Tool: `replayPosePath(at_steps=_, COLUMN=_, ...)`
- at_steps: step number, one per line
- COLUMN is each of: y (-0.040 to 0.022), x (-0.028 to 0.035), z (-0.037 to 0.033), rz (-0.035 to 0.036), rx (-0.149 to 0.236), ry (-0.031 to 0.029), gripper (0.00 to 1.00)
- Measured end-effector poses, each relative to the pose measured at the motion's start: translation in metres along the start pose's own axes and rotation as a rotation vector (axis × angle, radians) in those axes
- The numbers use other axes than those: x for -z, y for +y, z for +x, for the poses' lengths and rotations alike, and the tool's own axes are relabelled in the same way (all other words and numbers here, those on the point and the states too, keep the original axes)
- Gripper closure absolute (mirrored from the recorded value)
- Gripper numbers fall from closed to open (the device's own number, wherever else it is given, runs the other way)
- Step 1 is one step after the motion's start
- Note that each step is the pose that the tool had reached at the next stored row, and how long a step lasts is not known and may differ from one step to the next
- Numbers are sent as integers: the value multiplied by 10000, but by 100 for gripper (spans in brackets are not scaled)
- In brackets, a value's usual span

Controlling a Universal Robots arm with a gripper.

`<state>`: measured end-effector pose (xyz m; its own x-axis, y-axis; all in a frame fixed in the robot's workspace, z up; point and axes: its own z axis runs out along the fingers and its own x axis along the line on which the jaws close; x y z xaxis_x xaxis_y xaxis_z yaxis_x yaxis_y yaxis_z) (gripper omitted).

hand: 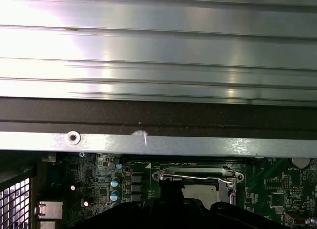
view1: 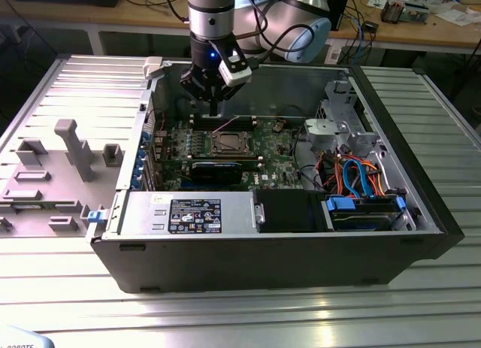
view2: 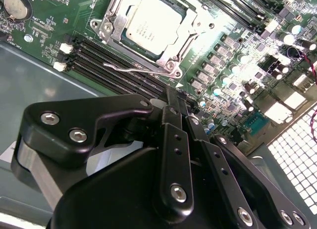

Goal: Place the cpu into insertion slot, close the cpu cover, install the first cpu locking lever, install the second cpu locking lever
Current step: 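Install the first cpu locking lever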

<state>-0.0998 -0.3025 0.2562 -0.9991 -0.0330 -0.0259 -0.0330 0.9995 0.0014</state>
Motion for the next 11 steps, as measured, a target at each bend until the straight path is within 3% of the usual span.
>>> replayPosePath(at_steps=11, y=0, x=-2, z=-2, rz=6, rx=-1, ry=1, gripper=89)
